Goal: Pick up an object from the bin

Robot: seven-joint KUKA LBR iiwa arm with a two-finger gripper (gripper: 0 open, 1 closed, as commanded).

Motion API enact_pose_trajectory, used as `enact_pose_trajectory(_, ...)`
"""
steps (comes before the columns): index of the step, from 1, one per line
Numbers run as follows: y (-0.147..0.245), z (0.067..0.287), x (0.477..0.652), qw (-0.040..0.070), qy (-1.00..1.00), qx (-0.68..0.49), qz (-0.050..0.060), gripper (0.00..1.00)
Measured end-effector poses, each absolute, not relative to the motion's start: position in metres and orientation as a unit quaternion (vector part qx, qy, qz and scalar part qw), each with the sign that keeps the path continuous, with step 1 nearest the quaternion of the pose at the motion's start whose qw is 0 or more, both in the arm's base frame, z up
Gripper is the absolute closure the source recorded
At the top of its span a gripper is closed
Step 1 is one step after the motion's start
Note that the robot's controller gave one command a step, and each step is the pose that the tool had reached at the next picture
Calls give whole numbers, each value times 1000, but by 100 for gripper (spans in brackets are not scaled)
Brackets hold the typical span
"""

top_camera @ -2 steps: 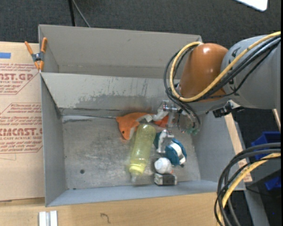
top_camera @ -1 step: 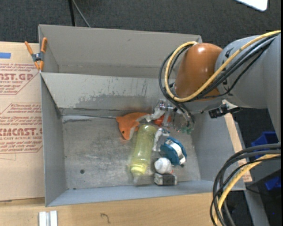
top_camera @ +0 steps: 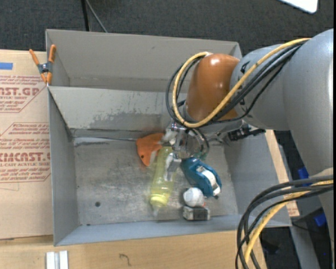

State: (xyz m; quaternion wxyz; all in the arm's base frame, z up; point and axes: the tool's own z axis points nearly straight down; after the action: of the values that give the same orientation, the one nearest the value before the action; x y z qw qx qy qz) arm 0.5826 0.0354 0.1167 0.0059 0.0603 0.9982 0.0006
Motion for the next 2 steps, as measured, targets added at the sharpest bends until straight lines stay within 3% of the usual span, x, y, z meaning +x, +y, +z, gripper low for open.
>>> enact_pose_trajectory(1,52,121,589,8,996,93,3,0)
enact_pose_trajectory(2,52,106,587,4,975,222,2,0)
